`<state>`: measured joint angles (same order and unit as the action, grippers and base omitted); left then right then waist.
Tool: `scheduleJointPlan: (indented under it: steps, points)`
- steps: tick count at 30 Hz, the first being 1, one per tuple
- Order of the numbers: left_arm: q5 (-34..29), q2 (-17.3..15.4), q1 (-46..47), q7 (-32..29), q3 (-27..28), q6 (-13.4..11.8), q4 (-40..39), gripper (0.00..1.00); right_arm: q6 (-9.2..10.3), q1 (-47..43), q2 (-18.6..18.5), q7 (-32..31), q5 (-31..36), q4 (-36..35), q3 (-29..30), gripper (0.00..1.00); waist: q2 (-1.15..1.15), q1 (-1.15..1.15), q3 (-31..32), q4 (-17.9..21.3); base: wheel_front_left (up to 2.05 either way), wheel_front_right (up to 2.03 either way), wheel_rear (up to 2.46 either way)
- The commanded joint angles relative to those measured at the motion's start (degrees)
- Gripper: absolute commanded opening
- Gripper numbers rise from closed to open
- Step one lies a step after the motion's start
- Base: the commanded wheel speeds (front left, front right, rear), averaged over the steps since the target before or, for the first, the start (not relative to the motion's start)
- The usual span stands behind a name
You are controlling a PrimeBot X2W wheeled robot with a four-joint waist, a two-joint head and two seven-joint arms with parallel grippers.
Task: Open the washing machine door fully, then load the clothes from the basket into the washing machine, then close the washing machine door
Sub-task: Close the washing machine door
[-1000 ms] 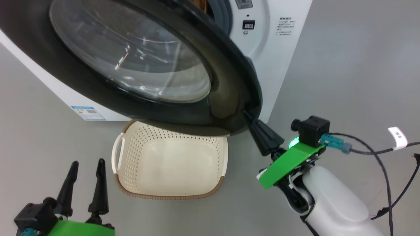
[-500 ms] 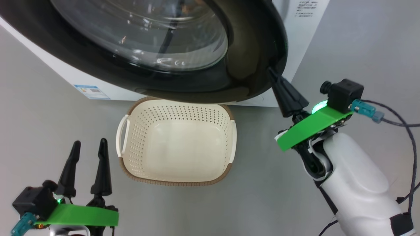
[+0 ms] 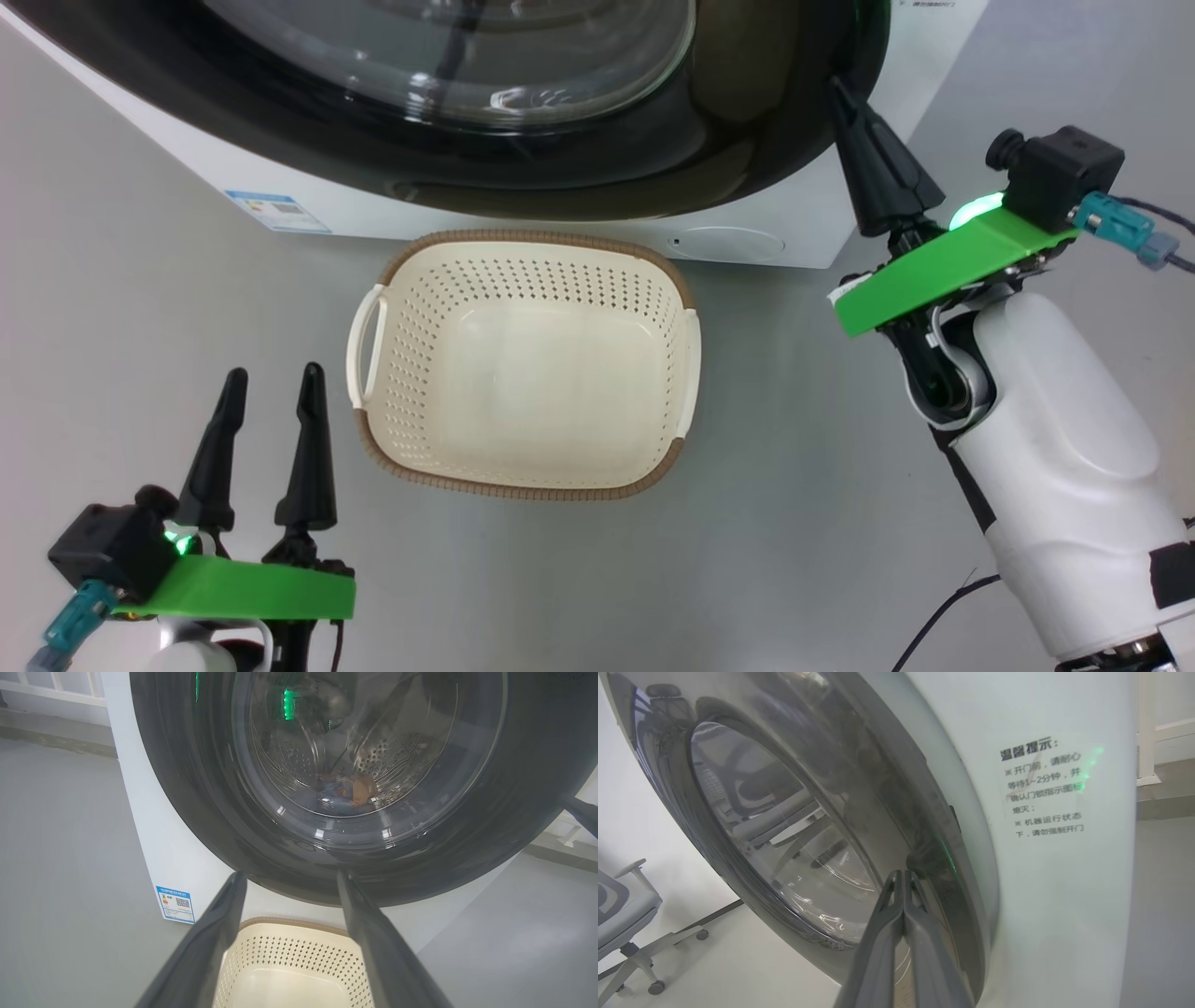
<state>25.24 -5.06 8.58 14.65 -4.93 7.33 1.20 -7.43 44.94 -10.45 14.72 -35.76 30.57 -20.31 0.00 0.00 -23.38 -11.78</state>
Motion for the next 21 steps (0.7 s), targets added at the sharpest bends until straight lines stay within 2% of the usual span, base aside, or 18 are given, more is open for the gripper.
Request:
scheduleJointPlan:
  steps: [1, 13, 21]
  points:
    - [0.36, -1.17, 1.47, 0.35, 1.84, 0.15, -1.48, 1.0, -0.06, 0.95, 1.08, 0.28, 0.57, -1.09, -0.04, 0.0, 0.0, 0.0, -0.38, -0.37, 0.0, 0.0, 0.0]
    - [0.7, -1.58, 2.8, 0.35, 1.11, 0.15, -1.14, 1.0, -0.06, 3.72, 1.19, 0.28, 2.27, -0.62, 3.69, 0.0, 0.0, 0.0, -1.83, -1.38, 0.0, 0.0, 0.0]
    - [0.73, -1.94, 2.17, 0.35, 1.16, 0.15, -0.3, 1.0, -0.06, 1.9, 1.7, 0.28, 2.01, -0.81, 1.83, 0.0, 0.0, 0.0, -0.29, -0.91, 0.0, 0.0, 0.0]
